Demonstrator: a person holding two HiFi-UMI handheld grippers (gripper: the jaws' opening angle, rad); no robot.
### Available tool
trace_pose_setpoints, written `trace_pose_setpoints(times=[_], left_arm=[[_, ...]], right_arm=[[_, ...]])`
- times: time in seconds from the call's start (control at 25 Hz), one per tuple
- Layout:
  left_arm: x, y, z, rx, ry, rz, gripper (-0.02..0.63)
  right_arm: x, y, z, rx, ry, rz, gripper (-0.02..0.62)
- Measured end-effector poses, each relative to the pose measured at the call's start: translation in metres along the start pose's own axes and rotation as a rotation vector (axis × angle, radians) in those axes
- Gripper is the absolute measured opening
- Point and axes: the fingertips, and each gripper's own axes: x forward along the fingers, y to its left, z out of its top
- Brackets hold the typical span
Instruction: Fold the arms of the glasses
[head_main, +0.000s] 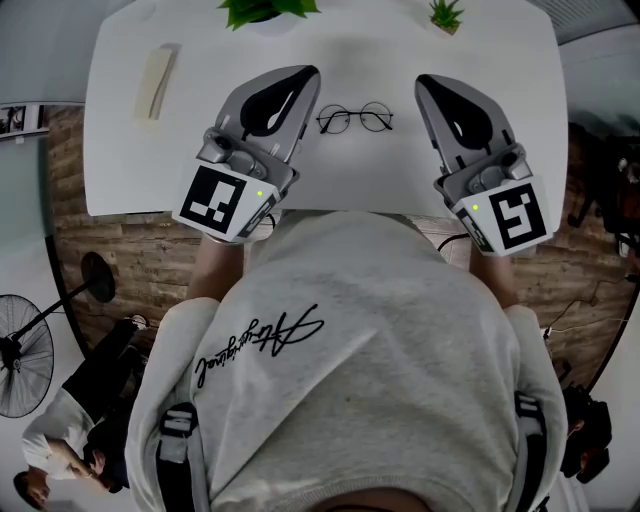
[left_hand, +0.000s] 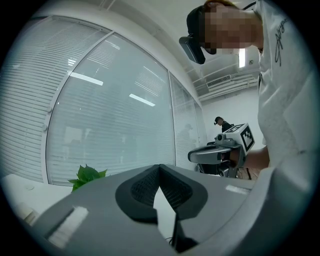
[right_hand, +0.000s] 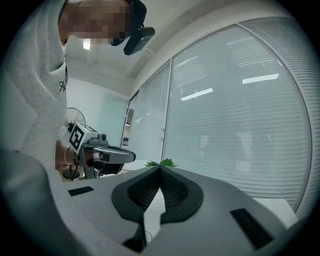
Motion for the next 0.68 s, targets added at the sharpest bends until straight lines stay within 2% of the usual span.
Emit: trace_pose_setpoints(times=[0.52, 0.68], left_arm=[[0.0005, 0.0004, -0.001, 0.002, 0.008, 0.0, 0.0], [0.0019, 0.0005, 0.0031, 0.003, -0.013, -0.001, 0.0]], right_arm=[[0.0001, -0.0006, 0.0018, -0.007, -0.001, -0.004, 0.002], [0.0004, -0.0001, 0.0015, -0.004, -0.001, -0.004, 0.002]])
